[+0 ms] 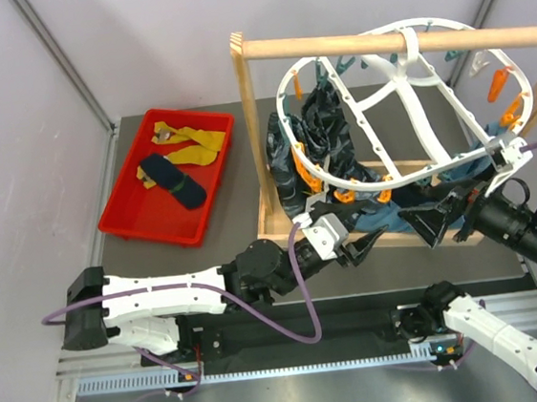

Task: Clip the socks to the hanger
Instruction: Open the clamp at the hanger.

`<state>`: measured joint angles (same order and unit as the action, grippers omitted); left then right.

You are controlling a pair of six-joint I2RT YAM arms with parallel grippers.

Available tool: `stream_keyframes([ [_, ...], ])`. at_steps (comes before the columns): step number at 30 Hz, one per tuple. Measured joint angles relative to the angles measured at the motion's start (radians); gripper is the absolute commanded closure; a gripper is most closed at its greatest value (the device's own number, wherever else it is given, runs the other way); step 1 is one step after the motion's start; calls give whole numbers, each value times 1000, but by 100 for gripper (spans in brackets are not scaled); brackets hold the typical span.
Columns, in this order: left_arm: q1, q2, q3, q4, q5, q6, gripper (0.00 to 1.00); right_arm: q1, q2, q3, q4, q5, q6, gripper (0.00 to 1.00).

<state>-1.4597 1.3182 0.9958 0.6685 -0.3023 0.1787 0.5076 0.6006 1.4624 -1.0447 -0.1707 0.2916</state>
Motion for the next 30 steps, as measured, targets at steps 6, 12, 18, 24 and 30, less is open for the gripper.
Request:
stream_keyframes([
  [6,0,16,11,0,-10,17,41,0,32,85,-104,80,-38,0],
  [12,0,35,32,1,-10,27,41,0,43,52,-156,111,-126,0],
  [18,0,55,55,1,4,26,41,0,-71,37,-149,50,-169,0],
  [24,0,68,81,-17,75,3,41,0,-92,43,-122,-96,-183,0],
  [30,0,68,98,-34,154,-19,42,0,-67,70,-82,-195,-187,0],
])
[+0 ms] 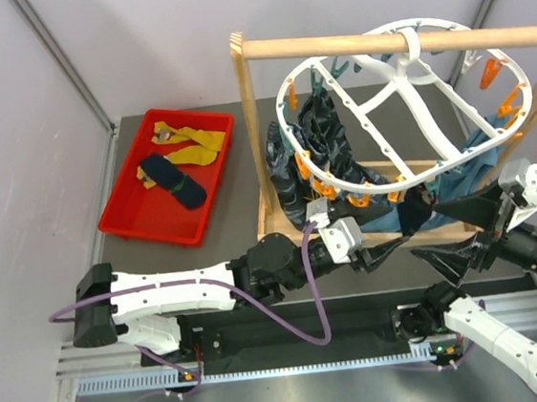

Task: Clip the socks to the hanger
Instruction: Open the clamp at the hanger.

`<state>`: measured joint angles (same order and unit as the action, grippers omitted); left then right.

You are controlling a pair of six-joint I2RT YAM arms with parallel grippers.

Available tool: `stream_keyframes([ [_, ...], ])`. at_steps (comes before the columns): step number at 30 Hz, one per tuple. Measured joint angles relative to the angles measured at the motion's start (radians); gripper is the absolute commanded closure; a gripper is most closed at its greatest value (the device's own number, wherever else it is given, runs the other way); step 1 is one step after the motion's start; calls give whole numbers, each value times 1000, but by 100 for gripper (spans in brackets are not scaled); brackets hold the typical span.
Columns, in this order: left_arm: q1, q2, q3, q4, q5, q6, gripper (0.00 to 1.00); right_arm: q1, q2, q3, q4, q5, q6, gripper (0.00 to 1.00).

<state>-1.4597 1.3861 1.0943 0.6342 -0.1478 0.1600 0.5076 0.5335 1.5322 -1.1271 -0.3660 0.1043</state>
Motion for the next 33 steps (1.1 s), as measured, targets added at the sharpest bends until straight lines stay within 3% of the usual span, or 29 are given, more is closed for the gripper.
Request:
stream_keyframes([
  [8,-2,0,0,-10,-23,19,43,0,25,7,46,-89,3,5],
  [18,-2,-3,-2,-47,-146,24,54,0,42,9,99,-186,20,17],
  [33,-2,-155,-104,-111,-175,-57,54,0,76,-26,179,-309,62,22],
])
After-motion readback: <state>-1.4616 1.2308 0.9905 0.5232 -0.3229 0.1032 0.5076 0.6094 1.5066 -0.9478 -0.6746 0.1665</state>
